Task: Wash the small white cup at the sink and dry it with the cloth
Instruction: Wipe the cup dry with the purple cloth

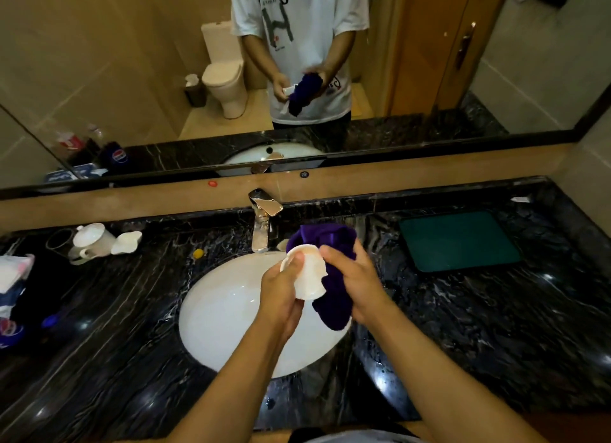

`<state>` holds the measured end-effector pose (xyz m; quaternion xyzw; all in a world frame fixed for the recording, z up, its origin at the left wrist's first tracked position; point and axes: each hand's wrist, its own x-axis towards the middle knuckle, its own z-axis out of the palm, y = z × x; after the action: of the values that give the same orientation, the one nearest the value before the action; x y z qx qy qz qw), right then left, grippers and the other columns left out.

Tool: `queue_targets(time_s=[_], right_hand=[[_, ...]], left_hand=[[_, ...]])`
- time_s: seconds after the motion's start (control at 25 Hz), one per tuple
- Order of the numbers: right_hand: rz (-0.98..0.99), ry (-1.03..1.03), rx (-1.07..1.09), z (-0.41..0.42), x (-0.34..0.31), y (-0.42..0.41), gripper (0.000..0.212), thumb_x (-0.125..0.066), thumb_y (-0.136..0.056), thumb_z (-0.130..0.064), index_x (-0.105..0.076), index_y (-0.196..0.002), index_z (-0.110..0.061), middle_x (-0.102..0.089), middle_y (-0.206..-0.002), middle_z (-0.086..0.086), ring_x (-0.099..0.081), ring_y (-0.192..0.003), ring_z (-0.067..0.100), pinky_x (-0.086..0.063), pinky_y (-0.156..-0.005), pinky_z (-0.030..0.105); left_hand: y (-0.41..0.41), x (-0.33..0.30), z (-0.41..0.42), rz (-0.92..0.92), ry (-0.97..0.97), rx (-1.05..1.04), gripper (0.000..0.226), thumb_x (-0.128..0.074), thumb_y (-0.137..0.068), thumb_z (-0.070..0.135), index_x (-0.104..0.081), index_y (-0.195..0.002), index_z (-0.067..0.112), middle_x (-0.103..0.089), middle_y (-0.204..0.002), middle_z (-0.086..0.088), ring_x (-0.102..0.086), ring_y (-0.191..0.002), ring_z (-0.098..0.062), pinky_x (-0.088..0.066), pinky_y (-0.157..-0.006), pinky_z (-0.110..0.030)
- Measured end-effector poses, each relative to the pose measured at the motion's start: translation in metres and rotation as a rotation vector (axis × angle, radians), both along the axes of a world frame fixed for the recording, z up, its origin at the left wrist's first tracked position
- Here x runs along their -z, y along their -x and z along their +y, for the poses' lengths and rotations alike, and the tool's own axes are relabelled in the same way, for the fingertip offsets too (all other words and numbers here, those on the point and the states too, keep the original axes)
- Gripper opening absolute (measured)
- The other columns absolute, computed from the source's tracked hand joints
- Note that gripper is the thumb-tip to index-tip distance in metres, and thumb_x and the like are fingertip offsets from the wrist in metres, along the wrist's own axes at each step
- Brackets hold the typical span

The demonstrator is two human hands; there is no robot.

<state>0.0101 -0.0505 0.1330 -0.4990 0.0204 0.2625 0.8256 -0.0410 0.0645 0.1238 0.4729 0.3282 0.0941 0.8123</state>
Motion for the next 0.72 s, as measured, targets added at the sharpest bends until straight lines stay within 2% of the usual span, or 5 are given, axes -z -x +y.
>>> queue_targets(time_s=[0.16,0.24,0.36,0.52,0.72], right_hand=[[-0.141,0.191,0.261,0.032,-0.017,0.016,0.043,-0.075,-0.078,0.003,-0.059,-0.11,-0.022,-0.071,-0.097,0.0,-0.071,-0.077,0.004,-0.057,-0.068,0.022],[-0.139,0.227,0.297,0.037,-0.019,0.022,0.046,-0.074,-0.076,0.002,-0.058,-0.111,-0.023,-0.07,-0.096,-0.001,-0.07,-0.077,0.004,-0.057,-0.066,0.021],[-0.181,0.392,0.215,0.021,-0.02,0.009,0.046,-0.074,-0.075,0.001,-0.058,-0.105,-0.029,-0.069,-0.096,-0.001,-0.069,-0.084,0.016,-0.059,-0.068,0.028],[-0.361,0.498,-0.222,-0.006,-0.03,-0.02,0.049,-0.082,-0.075,-0.01,-0.061,-0.114,-0.033,-0.072,-0.106,-0.005,-0.071,-0.096,0.014,-0.061,-0.08,0.033],[-0.094,0.258,0.275,0.029,-0.032,0.013,0.045,-0.072,-0.077,0.001,-0.058,-0.11,-0.027,-0.069,-0.095,0.001,-0.068,-0.08,0.015,-0.059,-0.068,0.031]], left_hand=[[-0.016,-0.018,-0.031,0.036,-0.078,-0.378,0.016,-0.056,-0.102,0.025,-0.07,-0.093,0.024,-0.074,-0.09,-0.009,-0.073,-0.084,-0.026,-0.059,-0.068,-0.035],[-0.017,-0.018,-0.036,0.062,-0.127,-0.404,0.019,-0.052,-0.104,0.032,-0.065,-0.09,0.029,-0.072,-0.092,-0.008,-0.072,-0.086,-0.026,-0.059,-0.07,-0.036],[-0.007,-0.011,-0.016,0.155,-0.463,-0.068,0.023,-0.049,-0.102,0.044,-0.066,-0.092,0.031,-0.071,-0.091,-0.002,-0.067,-0.082,-0.019,-0.056,-0.075,-0.037],[0.0,-0.017,0.017,0.168,-0.695,0.421,0.037,-0.053,-0.1,0.048,-0.074,-0.096,0.018,-0.071,-0.078,-0.002,-0.062,-0.067,-0.016,-0.048,-0.055,-0.027],[-0.015,-0.02,-0.028,0.088,-0.283,-0.272,0.027,-0.049,-0.104,0.04,-0.068,-0.09,0.027,-0.073,-0.086,-0.004,-0.07,-0.081,-0.023,-0.057,-0.069,-0.038]])
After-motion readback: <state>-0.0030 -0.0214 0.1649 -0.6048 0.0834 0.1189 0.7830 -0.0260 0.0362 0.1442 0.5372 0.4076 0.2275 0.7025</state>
